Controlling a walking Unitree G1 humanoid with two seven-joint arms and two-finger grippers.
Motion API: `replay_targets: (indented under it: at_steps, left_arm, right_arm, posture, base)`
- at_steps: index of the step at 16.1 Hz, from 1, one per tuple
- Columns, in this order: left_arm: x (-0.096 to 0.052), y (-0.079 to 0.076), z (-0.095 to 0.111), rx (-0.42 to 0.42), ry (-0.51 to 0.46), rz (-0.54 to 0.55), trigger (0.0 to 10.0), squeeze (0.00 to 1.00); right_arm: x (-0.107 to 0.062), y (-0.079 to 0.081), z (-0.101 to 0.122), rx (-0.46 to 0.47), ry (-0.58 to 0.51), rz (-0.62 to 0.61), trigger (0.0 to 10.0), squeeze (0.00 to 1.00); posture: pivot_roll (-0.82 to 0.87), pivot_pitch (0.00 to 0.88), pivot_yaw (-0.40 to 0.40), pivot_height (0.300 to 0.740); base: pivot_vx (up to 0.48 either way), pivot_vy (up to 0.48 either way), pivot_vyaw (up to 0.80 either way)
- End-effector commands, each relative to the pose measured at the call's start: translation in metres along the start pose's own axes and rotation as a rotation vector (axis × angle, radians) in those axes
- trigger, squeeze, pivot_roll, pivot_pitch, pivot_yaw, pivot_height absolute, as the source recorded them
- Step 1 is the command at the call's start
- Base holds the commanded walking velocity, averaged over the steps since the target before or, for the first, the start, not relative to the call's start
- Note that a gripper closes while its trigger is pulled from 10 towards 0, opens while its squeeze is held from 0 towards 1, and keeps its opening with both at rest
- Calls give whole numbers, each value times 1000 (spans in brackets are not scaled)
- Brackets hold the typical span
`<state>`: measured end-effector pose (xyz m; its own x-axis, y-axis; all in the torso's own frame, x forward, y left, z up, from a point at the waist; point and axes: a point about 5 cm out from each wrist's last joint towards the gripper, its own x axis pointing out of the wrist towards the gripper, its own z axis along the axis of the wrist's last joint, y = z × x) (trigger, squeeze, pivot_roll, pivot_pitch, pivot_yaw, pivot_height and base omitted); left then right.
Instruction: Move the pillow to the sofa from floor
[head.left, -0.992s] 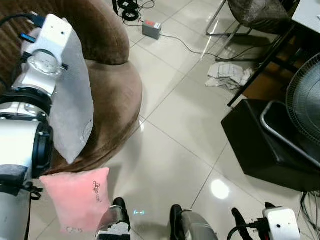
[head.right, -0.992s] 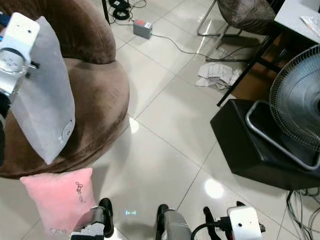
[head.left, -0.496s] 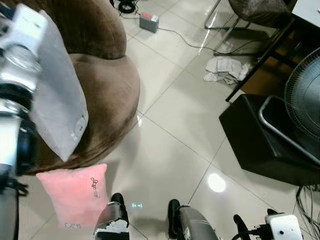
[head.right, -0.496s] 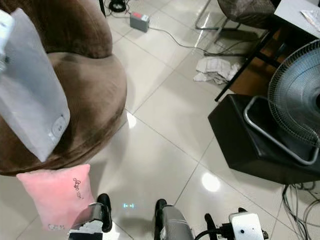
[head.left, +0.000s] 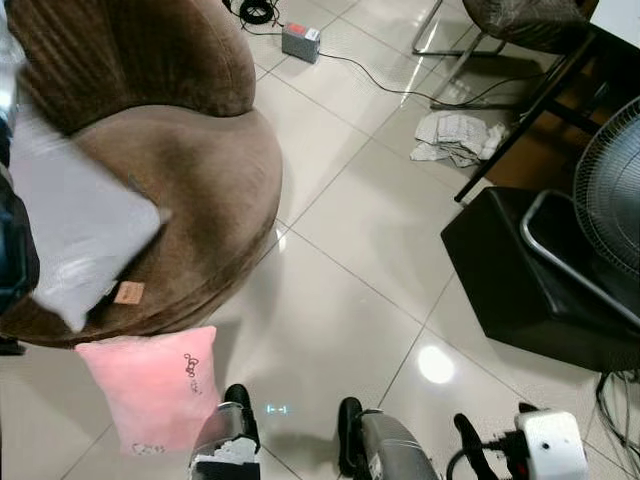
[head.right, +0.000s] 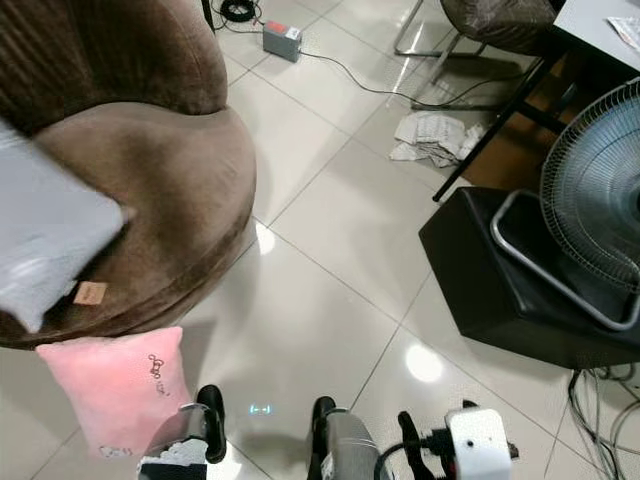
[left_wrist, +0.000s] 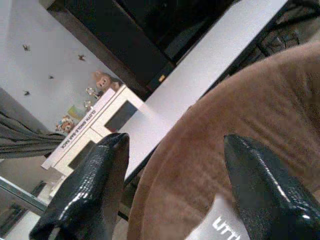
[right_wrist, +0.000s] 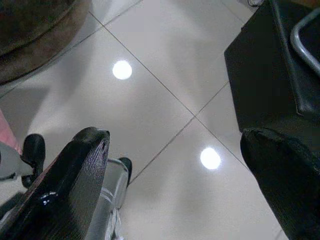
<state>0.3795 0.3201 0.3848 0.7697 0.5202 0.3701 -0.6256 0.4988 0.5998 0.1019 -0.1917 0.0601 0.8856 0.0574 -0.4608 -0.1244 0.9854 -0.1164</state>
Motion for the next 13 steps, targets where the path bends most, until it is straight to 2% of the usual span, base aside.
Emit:
replay_targets:
  at_steps: [1,2,3,4,5,6,7,9,10,11,12,13]
  left_arm:
    - [-1,-7,7,-104,5,-77,10000,0]
    - [-6,-27,1,-174,37,-172,10000,0]
    - [-9,-38,-4,-213,56,-222,10000,0]
    - [-19,-65,-12,-339,100,-332,10000,0]
    - [-23,-73,-14,-367,110,-364,10000,0]
    - [-40,-108,-24,-473,145,-498,10000,0]
    - [-46,-118,-28,-479,152,-535,10000,0]
    - [-82,-166,-39,-620,156,-744,10000,0]
    - [-93,-177,-39,-698,143,-798,10000,0]
    - [-100,-184,-38,-734,125,-841,10000,0]
    - [-110,-192,-43,-718,108,-876,10000,0]
    - [-129,-206,-54,-775,134,-904,10000,0]
  right_arm:
    - [7,3,-6,4,23,-1,10000,443]
    - [15,4,-3,8,3,-1,10000,443]
    - [19,4,0,9,-12,0,10000,439]
    - [33,5,8,22,-52,-6,10000,443]
    - [39,4,11,31,-64,-9,10000,439]
    - [63,3,27,46,-125,-14,10000,439]
    - [70,3,31,54,-142,-15,10000,443]
    - [108,-5,59,113,-231,-42,10000,443]
    - [121,-7,71,122,-261,-40,10000,443]
    - [130,-6,79,122,-280,-29,10000,443]
    - [138,-5,85,125,-290,-19,10000,443]
    - [147,-5,91,130,-302,-9,10000,447]
  posture:
    - [-215,258,-69,740]
    - [-206,249,-62,740]
    - [-203,233,-60,740]
    - [-192,215,-43,740]
    - [-183,195,-42,740]
    - [-145,149,-8,740]
    - [-135,137,1,740]
    - [-62,67,29,740]
    - [-34,45,39,740]
    - [-3,19,46,740]
    - [19,9,52,740]
    - [60,0,50,740]
  base:
    - [0,0,0]
    - [0,0,0]
    - [0,0,0]
    - [0,0,0]
    - [0,0,0]
    - [0,0,0]
    - [0,0,0]
    - [0,0,0]
    - [0,0,0]
    - [0,0,0]
    - [0,0,0]
    - [0,0,0]
